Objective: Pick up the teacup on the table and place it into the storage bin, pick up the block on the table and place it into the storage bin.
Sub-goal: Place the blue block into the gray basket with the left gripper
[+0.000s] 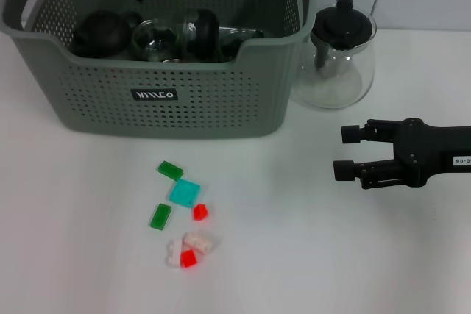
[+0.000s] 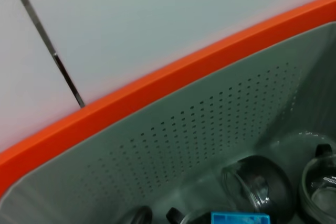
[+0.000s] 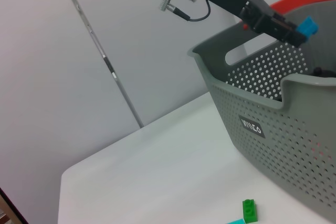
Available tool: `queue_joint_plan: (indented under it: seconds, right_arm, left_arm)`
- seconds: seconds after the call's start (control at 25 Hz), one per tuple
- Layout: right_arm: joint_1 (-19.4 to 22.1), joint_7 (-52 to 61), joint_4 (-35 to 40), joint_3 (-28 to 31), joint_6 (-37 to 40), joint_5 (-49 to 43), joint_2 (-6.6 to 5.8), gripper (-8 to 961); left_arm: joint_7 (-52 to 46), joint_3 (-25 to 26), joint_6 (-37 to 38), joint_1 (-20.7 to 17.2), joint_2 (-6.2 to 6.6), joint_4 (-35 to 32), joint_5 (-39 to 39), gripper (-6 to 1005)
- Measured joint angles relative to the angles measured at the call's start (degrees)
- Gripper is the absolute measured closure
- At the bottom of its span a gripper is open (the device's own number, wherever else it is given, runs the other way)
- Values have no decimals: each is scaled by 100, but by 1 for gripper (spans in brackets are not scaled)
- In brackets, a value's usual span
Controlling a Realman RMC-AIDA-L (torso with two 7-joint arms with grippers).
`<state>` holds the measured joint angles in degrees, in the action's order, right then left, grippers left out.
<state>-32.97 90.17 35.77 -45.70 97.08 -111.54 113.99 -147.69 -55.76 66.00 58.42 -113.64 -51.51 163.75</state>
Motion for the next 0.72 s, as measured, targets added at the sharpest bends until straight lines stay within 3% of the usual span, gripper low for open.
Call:
queue_joint_plan:
  seconds: [0.36, 0.72]
  right_arm:
    - [20, 1, 0, -2, 4, 0, 0, 9]
    - [11, 1, 0, 0, 4, 0, 0, 9]
  left_arm:
    - [23, -57, 378, -81, -6, -168, 1, 594]
    - [71, -517, 430, -195, -84, -315, 7, 587]
